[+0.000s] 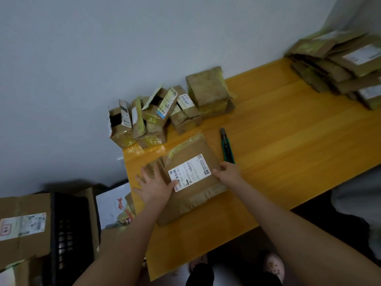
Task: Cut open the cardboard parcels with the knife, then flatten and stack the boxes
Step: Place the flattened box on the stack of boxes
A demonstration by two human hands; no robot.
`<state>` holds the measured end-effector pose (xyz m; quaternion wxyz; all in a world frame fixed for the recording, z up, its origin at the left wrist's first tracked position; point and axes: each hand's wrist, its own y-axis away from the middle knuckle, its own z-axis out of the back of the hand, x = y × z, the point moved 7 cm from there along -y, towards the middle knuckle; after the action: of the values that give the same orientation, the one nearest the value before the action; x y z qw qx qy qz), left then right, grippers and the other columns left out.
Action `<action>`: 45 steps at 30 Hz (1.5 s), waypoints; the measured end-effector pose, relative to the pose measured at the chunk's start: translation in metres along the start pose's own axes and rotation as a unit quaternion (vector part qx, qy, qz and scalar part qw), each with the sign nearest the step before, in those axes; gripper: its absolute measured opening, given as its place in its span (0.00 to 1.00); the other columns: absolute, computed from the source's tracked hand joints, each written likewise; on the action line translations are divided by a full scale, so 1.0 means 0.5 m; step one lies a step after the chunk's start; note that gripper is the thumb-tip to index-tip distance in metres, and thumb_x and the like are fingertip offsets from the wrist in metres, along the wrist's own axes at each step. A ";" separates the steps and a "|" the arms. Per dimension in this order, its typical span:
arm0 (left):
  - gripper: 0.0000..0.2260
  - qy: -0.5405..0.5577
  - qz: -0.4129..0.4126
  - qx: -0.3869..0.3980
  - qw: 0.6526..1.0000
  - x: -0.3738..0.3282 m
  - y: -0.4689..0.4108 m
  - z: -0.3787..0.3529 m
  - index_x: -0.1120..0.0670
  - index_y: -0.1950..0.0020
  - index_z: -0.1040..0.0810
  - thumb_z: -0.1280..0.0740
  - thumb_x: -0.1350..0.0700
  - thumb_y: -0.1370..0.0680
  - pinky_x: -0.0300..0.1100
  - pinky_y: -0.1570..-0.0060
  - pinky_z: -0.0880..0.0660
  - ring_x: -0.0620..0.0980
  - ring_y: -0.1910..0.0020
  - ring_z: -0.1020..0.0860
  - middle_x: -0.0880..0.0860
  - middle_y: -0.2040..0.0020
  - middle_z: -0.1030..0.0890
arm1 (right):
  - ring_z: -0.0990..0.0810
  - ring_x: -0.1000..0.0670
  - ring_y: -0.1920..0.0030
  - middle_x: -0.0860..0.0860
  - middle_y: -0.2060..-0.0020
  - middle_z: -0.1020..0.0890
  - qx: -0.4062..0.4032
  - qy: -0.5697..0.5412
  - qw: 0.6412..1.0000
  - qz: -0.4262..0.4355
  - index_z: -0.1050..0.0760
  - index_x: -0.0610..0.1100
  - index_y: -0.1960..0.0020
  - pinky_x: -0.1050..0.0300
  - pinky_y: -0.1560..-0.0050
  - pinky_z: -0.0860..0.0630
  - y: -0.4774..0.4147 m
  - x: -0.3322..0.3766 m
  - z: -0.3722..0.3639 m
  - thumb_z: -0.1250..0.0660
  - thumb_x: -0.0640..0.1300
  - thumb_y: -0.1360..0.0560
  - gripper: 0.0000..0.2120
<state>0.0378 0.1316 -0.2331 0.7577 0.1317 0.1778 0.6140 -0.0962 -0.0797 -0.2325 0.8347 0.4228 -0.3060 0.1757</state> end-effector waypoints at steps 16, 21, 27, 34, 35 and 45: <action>0.15 0.350 0.017 0.055 0.935 -0.668 0.193 -0.037 0.61 0.50 0.27 0.32 0.48 0.22 0.55 0.47 0.23 0.58 0.55 0.25 0.54 0.61 0.25 | 0.22 0.44 0.42 0.45 0.38 0.22 -0.126 -0.051 0.989 0.064 0.28 0.41 0.32 0.53 0.44 0.25 -0.029 -0.202 0.768 0.36 0.43 0.21 0.19; 0.22 0.376 0.006 0.058 0.925 -0.843 0.209 -0.037 0.63 0.39 0.29 0.31 0.48 0.23 0.57 0.49 0.22 0.58 0.53 0.25 0.58 0.51 0.24 | 0.22 0.46 0.42 0.48 0.39 0.21 -0.137 0.008 0.989 0.058 0.27 0.45 0.34 0.51 0.43 0.24 -0.085 -0.232 0.937 0.30 0.49 0.27 0.22; 0.28 0.422 -0.031 0.049 0.905 -1.052 0.153 0.009 0.61 0.30 0.33 0.30 0.48 0.24 0.53 0.52 0.23 0.60 0.44 0.24 0.60 0.39 0.24 | 0.30 0.43 0.33 0.44 0.31 0.30 -0.190 0.084 0.977 0.041 0.36 0.44 0.27 0.44 0.36 0.28 -0.213 -0.209 1.095 0.25 0.57 0.34 0.41; 0.18 0.484 -0.058 0.080 0.870 -1.318 0.049 0.053 0.59 0.34 0.31 0.33 0.56 0.21 0.49 0.57 0.23 0.55 0.51 0.24 0.58 0.46 0.23 | 0.32 0.40 0.32 0.42 0.31 0.33 -0.230 0.092 0.969 0.024 0.40 0.45 0.25 0.44 0.35 0.30 -0.376 -0.170 1.309 0.27 0.55 0.30 0.39; 0.17 0.491 -0.061 0.088 0.865 -1.352 0.038 0.055 0.59 0.35 0.31 0.33 0.58 0.22 0.47 0.60 0.23 0.55 0.52 0.23 0.59 0.46 0.23 | 0.33 0.40 0.31 0.42 0.30 0.35 -0.233 0.093 0.968 0.021 0.41 0.46 0.25 0.43 0.35 0.30 -0.395 -0.167 1.340 0.27 0.54 0.29 0.40; 0.14 0.537 -0.017 0.074 0.840 -1.602 -0.018 0.036 0.58 0.36 0.29 0.33 0.62 0.21 0.57 0.46 0.22 0.60 0.44 0.22 0.59 0.40 0.23 | 0.37 0.43 0.31 0.45 0.30 0.36 -0.284 0.252 0.917 0.122 0.41 0.49 0.26 0.47 0.32 0.35 -0.486 -0.108 1.474 0.32 0.63 0.29 0.38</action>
<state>-0.0929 -0.6527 -0.1343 0.5417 -0.1661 0.6043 0.5602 -0.2696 -0.8222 -0.0784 0.9412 0.0693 -0.1716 0.2825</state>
